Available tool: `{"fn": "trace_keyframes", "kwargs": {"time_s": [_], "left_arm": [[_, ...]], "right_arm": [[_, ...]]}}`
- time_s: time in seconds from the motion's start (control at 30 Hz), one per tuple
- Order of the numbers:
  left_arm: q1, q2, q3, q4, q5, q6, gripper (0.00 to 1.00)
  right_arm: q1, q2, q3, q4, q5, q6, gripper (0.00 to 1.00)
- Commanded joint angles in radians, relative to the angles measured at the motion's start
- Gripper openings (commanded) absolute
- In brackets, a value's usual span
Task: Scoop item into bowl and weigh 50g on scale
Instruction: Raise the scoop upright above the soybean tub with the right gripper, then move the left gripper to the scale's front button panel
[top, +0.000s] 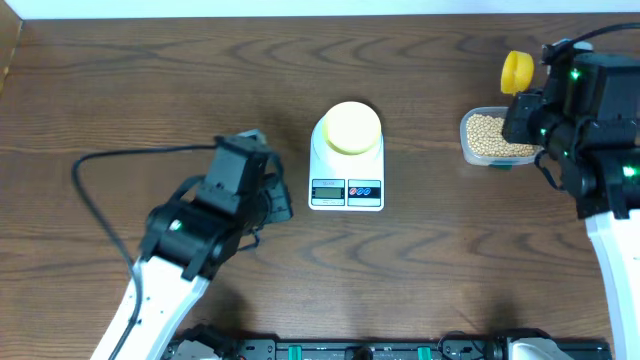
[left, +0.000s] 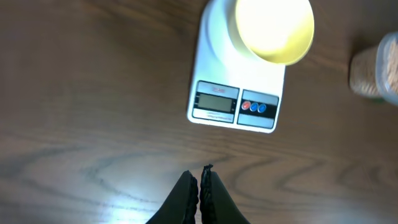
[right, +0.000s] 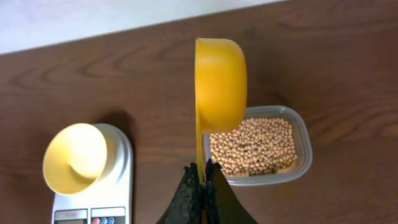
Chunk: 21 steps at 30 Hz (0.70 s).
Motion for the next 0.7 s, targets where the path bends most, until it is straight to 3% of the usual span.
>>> {"fn": "trace_keyframes", "kwargs": {"time_s": [0.0, 0.13, 0.47, 0.67], "left_arm": [[-0.022, 0.05, 0.005, 0.027, 0.05, 0.095, 0.07], [-0.056, 0.123, 0.005, 0.045, 0.122, 0.166, 0.07], [-0.144, 0.312, 0.005, 0.035, 0.13, 0.165, 0.07], [-0.187, 0.338, 0.005, 0.032, 0.178, 0.161, 0.07]], "right_arm": [[0.002, 0.0, 0.004, -0.003, 0.004, -0.017, 0.01], [0.002, -0.003, 0.004, -0.021, -0.029, -0.016, 0.01], [0.002, -0.003, 0.004, -0.097, -0.089, -0.003, 0.01], [0.002, -0.003, 0.004, -0.157, -0.116, -0.001, 0.01]]}}
